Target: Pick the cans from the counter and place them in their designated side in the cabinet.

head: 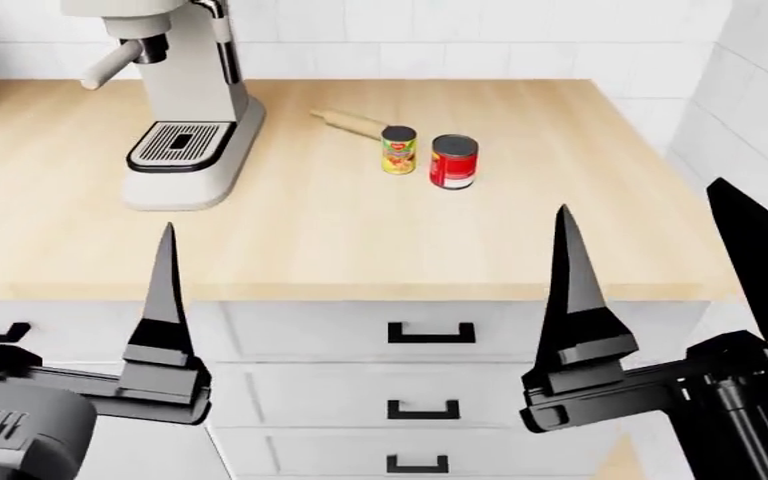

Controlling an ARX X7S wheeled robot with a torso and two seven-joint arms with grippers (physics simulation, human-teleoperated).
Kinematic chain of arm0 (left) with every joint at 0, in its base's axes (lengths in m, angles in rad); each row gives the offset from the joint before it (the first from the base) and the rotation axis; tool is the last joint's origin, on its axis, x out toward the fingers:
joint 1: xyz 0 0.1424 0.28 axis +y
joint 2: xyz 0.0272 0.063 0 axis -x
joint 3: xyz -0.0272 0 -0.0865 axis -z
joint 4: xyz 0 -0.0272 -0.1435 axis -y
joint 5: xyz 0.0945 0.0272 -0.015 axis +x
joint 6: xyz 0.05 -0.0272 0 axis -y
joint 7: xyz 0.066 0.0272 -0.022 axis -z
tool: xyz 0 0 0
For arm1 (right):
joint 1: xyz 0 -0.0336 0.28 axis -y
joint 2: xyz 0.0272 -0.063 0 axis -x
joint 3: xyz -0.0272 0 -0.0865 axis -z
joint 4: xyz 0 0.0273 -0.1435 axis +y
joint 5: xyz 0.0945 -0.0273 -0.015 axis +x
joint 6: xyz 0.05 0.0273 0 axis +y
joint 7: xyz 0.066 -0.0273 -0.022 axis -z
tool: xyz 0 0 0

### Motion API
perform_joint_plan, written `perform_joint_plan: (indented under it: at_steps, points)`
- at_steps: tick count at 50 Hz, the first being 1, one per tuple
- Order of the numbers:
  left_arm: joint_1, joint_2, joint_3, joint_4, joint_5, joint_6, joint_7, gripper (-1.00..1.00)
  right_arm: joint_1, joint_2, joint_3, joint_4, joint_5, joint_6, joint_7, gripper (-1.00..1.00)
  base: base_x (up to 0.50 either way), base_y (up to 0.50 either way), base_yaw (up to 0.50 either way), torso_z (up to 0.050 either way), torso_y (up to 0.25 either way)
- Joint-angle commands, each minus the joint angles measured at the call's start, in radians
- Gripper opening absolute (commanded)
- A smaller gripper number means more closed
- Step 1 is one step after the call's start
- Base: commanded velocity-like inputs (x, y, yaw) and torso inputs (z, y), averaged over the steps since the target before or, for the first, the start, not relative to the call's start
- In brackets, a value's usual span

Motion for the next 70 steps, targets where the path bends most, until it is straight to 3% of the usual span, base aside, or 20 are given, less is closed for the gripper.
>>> perform_joint_plan:
  at_steps: [1,40,70]
  points:
    - [-0.092,-0.006,0.164,0.0,0.061,0.046,-0.007,1.0,0.008,-0.012,-0.043,0.0,-0.014,-0.011,0.015,1.0,0.5,0.0,0.0,0.0,0.0]
    - [-0.062,0.04,0.14,0.0,0.061,0.044,-0.007,1.0,-0.031,-0.025,-0.003,0.0,-0.008,0.028,0.015,1.0,0.5,0.0,0.0,0.0,0.001]
    - [-0.092,0.042,0.197,0.0,0.096,0.067,-0.007,1.0,0.014,-0.039,-0.067,0.0,-0.028,-0.01,0.016,1.0,0.16,0.0,0.0,0.0,0.001]
